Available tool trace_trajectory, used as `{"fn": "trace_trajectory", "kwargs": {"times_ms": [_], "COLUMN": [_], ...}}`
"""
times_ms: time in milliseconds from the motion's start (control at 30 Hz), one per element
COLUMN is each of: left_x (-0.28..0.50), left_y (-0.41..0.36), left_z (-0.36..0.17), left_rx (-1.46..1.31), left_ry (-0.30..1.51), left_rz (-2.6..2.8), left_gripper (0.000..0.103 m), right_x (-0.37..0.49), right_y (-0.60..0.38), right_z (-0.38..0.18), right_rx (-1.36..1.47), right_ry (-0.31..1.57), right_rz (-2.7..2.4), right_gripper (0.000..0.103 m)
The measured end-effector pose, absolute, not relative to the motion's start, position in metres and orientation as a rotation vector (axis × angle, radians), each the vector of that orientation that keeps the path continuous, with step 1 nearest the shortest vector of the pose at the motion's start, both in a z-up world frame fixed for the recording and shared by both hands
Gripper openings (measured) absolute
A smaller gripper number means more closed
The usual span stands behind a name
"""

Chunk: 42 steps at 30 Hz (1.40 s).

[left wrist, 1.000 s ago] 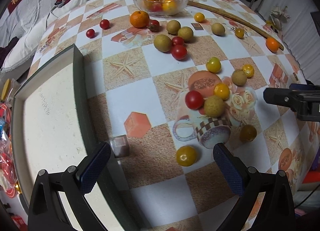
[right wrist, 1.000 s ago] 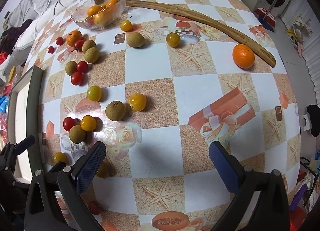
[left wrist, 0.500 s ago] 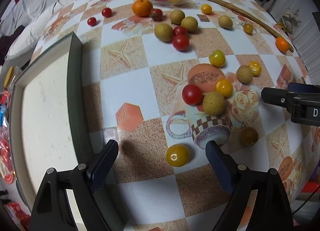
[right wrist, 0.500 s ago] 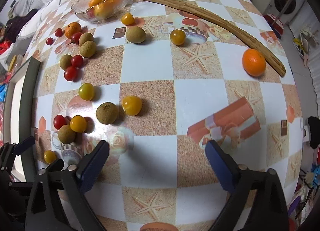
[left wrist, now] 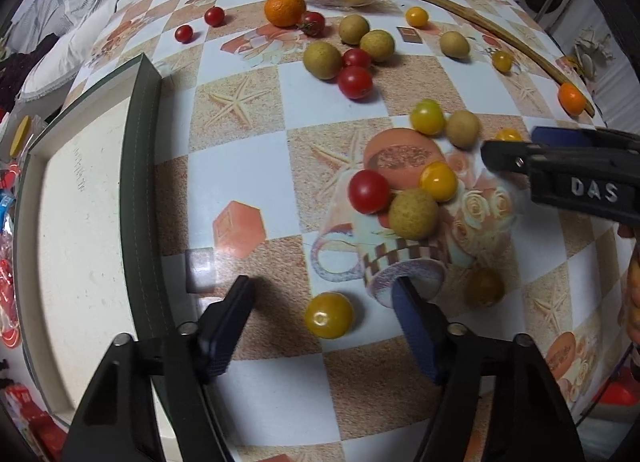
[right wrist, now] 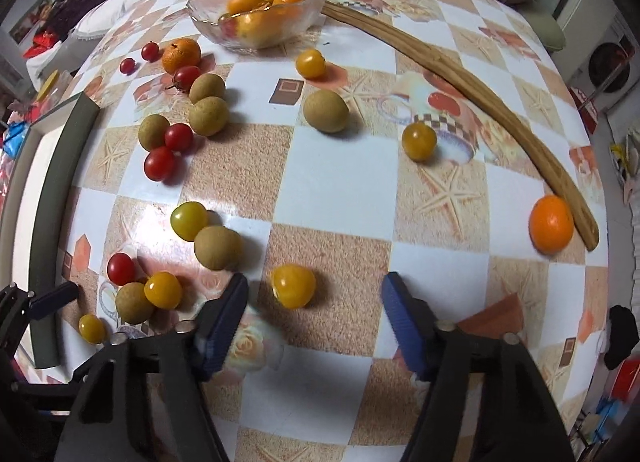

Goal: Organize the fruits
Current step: 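Close the left tool on a yellow cherry tomato while the right tool grasps another, then carry both yellow cherry tomatoes over the white tray and open both tools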

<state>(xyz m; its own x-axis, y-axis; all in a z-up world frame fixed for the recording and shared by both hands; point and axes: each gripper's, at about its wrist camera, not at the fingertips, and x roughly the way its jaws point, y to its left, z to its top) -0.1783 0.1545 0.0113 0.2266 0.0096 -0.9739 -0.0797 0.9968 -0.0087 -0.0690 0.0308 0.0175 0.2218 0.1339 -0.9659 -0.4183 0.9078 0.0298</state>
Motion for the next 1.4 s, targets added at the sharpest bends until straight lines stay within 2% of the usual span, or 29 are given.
{"fn": "trace_trajectory", "kwargs": {"times_ms": [33, 67, 100, 133, 200, 500, 767, 1233, 1367, 1400], "left_x": [-0.179, -0.179, -0.179, -0.180, -0.180, -0.178, -0.187, -0.210, -0.215, -0.215], "left_y": [0.153, 0.152, 0.152, 0.150, 0.153, 0.188, 0.183, 0.266, 0.254, 0.244], "left_z": [0.012, 0.013, 0.015, 0.016, 0.018, 0.019, 0.041, 0.071, 0.075, 0.073], "left_rx": [-0.062, -0.062, -0.063, -0.066, -0.079, -0.206, -0.212, -0.222, -0.152, -0.135], "left_ry": [1.339, 1.335, 1.329, 1.328, 1.326, 1.353, 1.321, 1.244, 1.223, 1.226], "left_rz": [0.057, 0.057, 0.055, 0.054, 0.051, -0.024, -0.051, 0.099, 0.039, 0.007], "left_gripper": [0.061, 0.056, 0.047, 0.037, 0.023, 0.023, 0.023, 0.023, 0.024, 0.034], "right_x": [-0.069, -0.068, -0.069, -0.072, -0.072, -0.085, -0.097, -0.114, -0.114, -0.114], "right_y": [0.032, 0.031, 0.029, 0.029, 0.028, 0.011, 0.015, 0.113, 0.110, 0.106], "right_z": [0.018, 0.019, 0.020, 0.021, 0.021, 0.034, 0.048, 0.073, 0.073, 0.070], "right_rx": [-0.256, -0.254, -0.229, -0.198, -0.174, -0.048, -0.015, -0.090, -0.041, -0.035], "right_ry": [1.291, 1.290, 1.294, 1.306, 1.320, 1.338, 1.347, 1.315, 1.340, 1.356], "right_rz": [0.384, 0.382, 0.398, 0.412, 0.401, 0.407, 0.426, 0.623, 0.586, 0.569], "right_gripper": [0.051, 0.044, 0.028, 0.022, 0.022, 0.022, 0.022, 0.022, 0.022, 0.022]}}
